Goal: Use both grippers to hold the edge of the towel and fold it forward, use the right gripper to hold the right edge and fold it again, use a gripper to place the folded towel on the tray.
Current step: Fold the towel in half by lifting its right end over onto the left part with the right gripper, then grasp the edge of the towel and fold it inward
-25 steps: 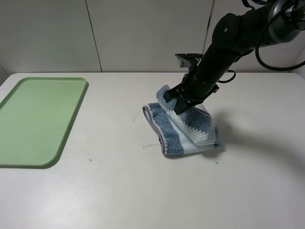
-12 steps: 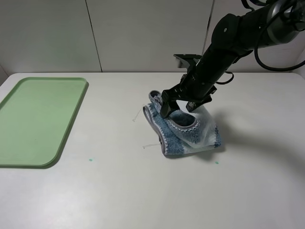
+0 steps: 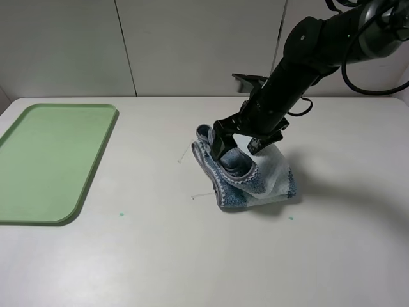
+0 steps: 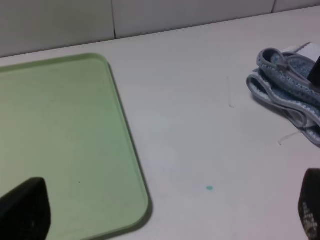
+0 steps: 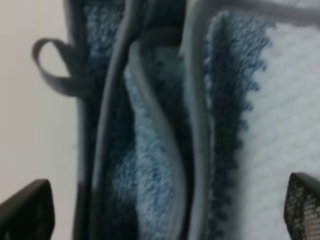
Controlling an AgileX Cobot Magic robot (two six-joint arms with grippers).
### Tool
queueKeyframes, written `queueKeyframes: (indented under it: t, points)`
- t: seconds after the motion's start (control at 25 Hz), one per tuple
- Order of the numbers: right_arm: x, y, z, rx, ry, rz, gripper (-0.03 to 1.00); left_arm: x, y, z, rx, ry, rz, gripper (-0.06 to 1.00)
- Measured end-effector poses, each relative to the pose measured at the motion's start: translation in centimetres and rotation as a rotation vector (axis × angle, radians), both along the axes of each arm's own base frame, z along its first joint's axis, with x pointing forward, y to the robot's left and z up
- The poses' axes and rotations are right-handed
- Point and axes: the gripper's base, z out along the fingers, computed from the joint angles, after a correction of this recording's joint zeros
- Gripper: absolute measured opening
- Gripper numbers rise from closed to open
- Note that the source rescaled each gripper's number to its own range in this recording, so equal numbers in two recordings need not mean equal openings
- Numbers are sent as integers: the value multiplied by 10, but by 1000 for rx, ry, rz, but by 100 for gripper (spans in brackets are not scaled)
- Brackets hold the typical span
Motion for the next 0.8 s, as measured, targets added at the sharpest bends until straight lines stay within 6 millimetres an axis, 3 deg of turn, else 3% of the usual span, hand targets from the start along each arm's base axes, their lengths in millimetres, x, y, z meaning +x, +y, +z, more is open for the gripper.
queueKeyframes:
  t: [0.48,0.8]
  points:
    - [-20,21,32,41,-58,60,100,0,0,0,0,0,0,100]
    - [-37,14,78,37,-159,117,100,0,0,0,0,0,0,100]
